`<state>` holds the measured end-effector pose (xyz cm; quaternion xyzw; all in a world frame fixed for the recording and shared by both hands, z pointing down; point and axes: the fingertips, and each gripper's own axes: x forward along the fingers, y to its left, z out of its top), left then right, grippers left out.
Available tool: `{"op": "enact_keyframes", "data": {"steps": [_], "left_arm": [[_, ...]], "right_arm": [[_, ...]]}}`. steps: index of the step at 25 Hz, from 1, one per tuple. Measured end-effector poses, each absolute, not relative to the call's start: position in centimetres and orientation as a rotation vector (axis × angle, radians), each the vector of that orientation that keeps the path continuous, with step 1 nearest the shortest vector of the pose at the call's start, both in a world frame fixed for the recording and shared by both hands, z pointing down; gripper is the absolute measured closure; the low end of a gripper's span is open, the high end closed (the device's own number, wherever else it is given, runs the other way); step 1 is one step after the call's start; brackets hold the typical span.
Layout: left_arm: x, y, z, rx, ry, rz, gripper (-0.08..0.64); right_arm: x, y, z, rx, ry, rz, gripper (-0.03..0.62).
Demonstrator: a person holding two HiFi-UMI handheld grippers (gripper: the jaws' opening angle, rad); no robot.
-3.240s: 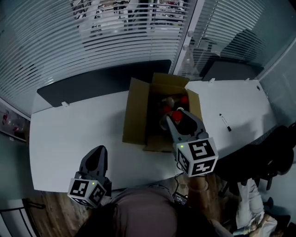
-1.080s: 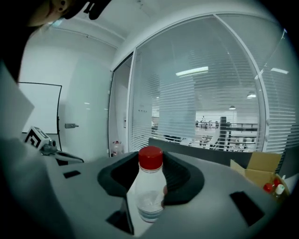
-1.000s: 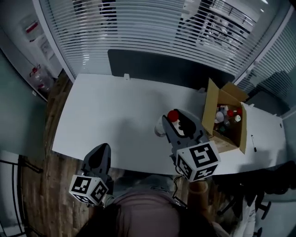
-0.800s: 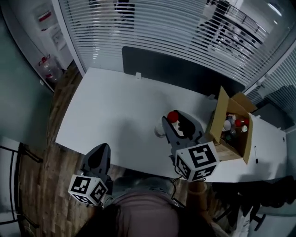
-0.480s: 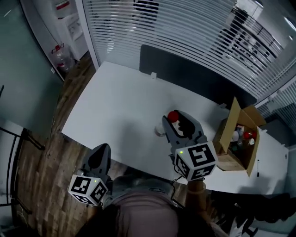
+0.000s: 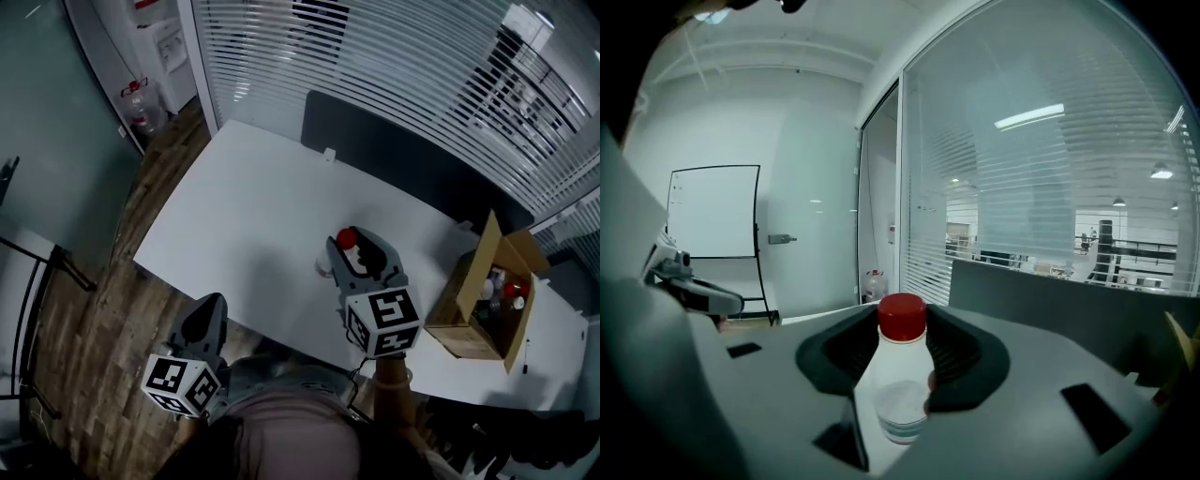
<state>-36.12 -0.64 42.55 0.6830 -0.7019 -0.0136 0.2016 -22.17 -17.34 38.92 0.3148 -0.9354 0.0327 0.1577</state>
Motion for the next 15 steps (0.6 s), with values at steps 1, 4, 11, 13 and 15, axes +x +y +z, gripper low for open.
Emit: {"op": "enact_keyframes", "data": {"steps": [1, 4, 11, 13, 15], "left_arm": [[-36.1, -0.6, 42.7, 1.907, -1.96, -0.038, 0.551], [-36.2, -0.8, 42.8, 1.901, -1.954, -0.03, 0.551], [-36.3, -1.2, 42.9, 1.9, -1.946, -0.018, 0.551], [-36.2, -1.3, 42.8, 1.895, -1.943, -0.007, 0.551], [-36.0, -1.3, 42.9, 1.899, -1.936, -0.002, 0.551]], "right_arm": [[-22.2, -17.5, 39.4, 0.904, -2.673, 0.094, 0.422], [-22.4, -17.9, 40.9, 0.913, -2.668, 0.1, 0.422], [-23.0, -18.9, 44.4, 0.905, -2.629, 0.134, 0.421], [-23.0, -19.1, 45.1, 0.903, -2.621, 0.139, 0.422], [-23.0, -19.3, 45.8, 0.904, -2.618, 0.141, 0.422]]}}
